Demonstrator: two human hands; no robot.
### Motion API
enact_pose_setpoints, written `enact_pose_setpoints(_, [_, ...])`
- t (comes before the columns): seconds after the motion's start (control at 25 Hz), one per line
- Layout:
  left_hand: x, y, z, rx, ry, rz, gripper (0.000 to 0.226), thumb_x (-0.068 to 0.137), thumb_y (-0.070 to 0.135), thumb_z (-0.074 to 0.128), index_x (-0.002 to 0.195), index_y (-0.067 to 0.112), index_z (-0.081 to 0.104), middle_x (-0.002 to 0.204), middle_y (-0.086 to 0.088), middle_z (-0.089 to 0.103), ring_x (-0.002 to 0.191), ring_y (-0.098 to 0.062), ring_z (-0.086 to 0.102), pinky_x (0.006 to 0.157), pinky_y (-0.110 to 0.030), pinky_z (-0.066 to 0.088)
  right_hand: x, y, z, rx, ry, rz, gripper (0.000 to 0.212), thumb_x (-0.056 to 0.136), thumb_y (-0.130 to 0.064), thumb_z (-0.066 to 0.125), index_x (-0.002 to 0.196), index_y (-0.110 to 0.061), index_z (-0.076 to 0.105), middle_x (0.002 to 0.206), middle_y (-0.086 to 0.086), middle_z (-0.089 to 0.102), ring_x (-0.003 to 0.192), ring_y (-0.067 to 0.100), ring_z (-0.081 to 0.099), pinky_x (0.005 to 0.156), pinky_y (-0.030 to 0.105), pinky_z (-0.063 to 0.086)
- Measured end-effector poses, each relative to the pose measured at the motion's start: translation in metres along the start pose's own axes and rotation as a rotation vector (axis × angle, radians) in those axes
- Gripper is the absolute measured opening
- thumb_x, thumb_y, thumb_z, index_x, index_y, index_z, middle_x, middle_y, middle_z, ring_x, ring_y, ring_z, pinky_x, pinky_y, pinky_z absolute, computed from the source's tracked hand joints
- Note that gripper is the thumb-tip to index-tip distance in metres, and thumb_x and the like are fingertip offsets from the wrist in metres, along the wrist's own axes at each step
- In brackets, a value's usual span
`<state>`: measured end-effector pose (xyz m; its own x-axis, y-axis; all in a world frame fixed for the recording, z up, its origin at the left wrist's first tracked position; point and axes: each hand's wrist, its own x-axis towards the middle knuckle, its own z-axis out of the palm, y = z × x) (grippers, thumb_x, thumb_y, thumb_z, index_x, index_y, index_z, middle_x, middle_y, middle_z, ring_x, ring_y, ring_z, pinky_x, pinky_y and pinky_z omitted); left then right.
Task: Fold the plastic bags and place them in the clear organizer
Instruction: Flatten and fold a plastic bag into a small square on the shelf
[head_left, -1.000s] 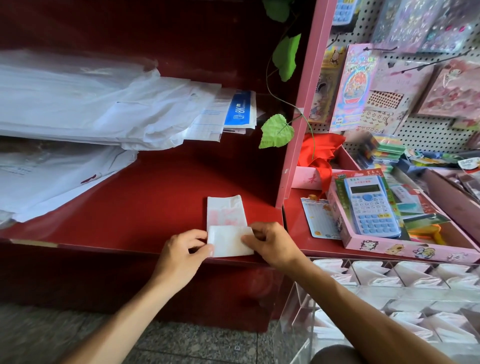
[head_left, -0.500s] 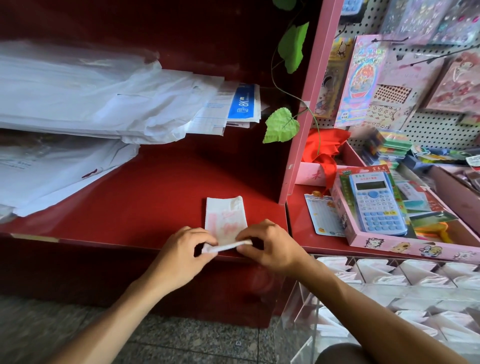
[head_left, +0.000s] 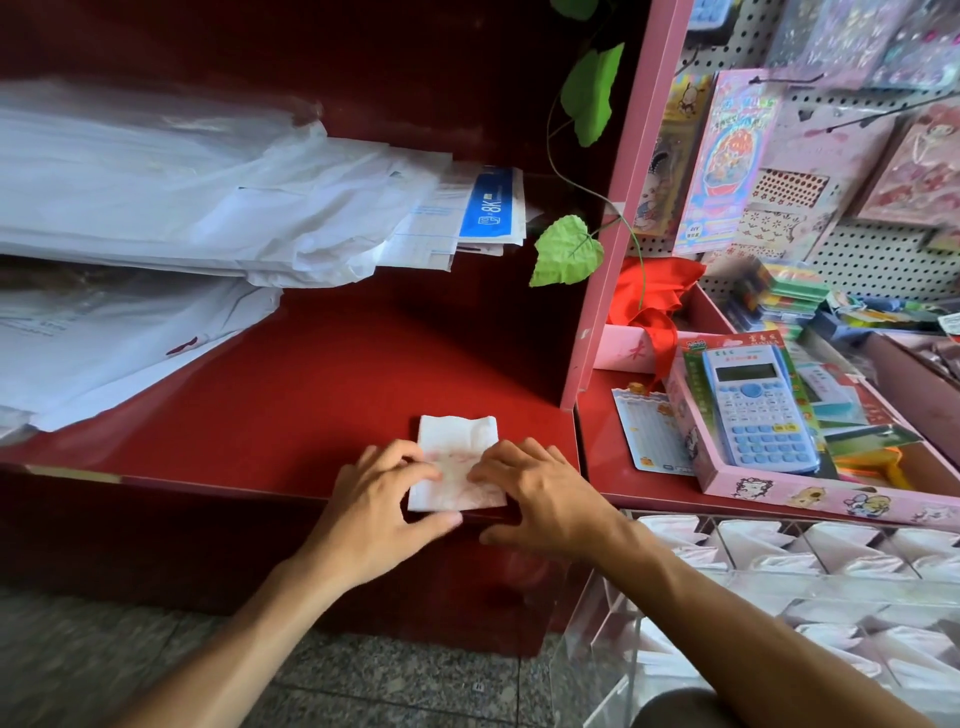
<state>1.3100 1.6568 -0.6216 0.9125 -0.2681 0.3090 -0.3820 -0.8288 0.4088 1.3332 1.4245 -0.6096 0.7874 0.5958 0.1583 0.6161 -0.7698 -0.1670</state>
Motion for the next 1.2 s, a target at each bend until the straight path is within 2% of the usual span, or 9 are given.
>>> enact_pose_setpoints(0.12, [0.0,-0.004,0.001,0.067,-0.026,0.117,0.044,0.066,0.048,0.075,0.106,0.036,0.062,0.119,0.026,0.057,0.106,-0.013,0.054,0.079,-0.034,0.035,-0.002,0.0,-0.001,0.115,0.095,-0.026,0.032,0.081,-0.045,0.065,0.11,-0.03,0.067,0.109,-0.013,0.064,0.102,0.015,0.053,0.086,0.042,0.044])
enact_pose_setpoints(0.32, [0.007,0.005,-0.008,-0.354,0.004,-0.131,0.026,0.077,0.037,0.069,0.103,0.036,0.063,0.089,0.021,0.071,0.091,0.001,0.064,0.082,-0.029,0.047,-0.005,-0.002,-0.007,0.72,0.224,0.195,0.013,0.088,-0.022,0.071,0.079,-0.026,0.063,0.059,-0.009,0.056,0.057,0.001,0.049,0.058,0.029,0.046])
enact_pose_setpoints(0.4, [0.009,0.01,-0.005,-0.438,0.041,-0.26,0.029,0.083,0.029,0.072,0.107,0.038,0.057,0.079,0.013,0.072,0.084,-0.002,0.062,0.074,-0.024,0.044,-0.002,-0.004,-0.01,0.836,0.271,0.345,0.027,0.084,-0.013,0.075,0.102,-0.026,0.06,0.064,-0.007,0.061,0.058,0.006,0.056,0.061,0.028,0.048])
enact_pose_setpoints(0.48, [0.009,0.01,0.002,-0.322,0.144,-0.266,0.034,0.084,0.028,0.071,0.113,0.034,0.055,0.078,0.01,0.067,0.082,-0.007,0.057,0.074,-0.022,0.043,0.004,-0.007,-0.006,0.572,0.288,0.397,0.035,0.081,-0.013,0.071,0.113,-0.022,0.059,0.083,-0.006,0.063,0.074,0.013,0.062,0.073,0.034,0.052])
enact_pose_setpoints(0.64, [0.008,0.007,0.015,0.276,0.085,0.175,0.049,0.074,0.064,0.061,0.108,0.028,0.067,0.113,0.01,0.061,0.1,-0.017,0.053,0.073,-0.039,0.05,0.001,-0.01,-0.001,0.208,0.178,0.089,0.027,0.087,-0.024,0.051,0.099,-0.014,0.073,0.101,0.008,0.064,0.09,0.029,0.061,0.087,0.043,0.049])
enact_pose_setpoints(0.72, [0.012,0.011,0.015,0.342,0.011,0.283,0.052,0.062,0.06,0.078,0.103,0.029,0.069,0.111,0.013,0.066,0.099,-0.014,0.055,0.072,-0.037,0.049,-0.01,-0.007,-0.007,0.186,0.062,0.095,0.037,0.087,-0.041,0.052,0.11,-0.019,0.07,0.111,0.004,0.061,0.098,0.027,0.057,0.092,0.043,0.045])
enact_pose_setpoints(0.84, [0.017,0.033,0.006,0.208,-0.011,0.347,0.01,0.073,0.038,0.072,0.079,0.032,0.069,0.077,0.02,0.063,0.069,-0.007,0.057,0.065,-0.029,0.039,-0.032,-0.002,-0.022,0.026,-0.076,0.047,0.052,0.08,-0.052,0.07,0.125,-0.027,0.062,0.12,-0.002,0.053,0.104,0.022,0.05,0.092,0.038,0.042])
enact_pose_setpoints(1.04, [0.016,0.123,-0.018,-0.374,-0.007,0.186,0.013,0.088,0.029,0.063,0.077,0.024,0.062,0.063,0.005,0.058,0.059,-0.014,0.053,0.053,-0.024,0.034,-0.087,-0.006,-0.082,0.469,0.307,0.199,0.026,0.087,-0.031,0.069,0.082,-0.005,0.065,0.072,0.003,0.058,0.064,0.009,0.051,0.059,0.037,0.044])
enact_pose_setpoints(1.2, [0.006,0.189,-0.014,-0.622,-0.08,0.164,0.013,0.073,0.024,0.076,0.071,0.022,0.064,0.062,0.009,0.062,0.054,-0.003,0.048,0.052,-0.03,0.039,-0.15,-0.01,-0.127,0.696,0.41,0.373,0.014,0.093,-0.013,0.066,0.085,-0.001,0.065,0.063,0.003,0.062,0.053,0.011,0.057,0.05,0.023,0.044])
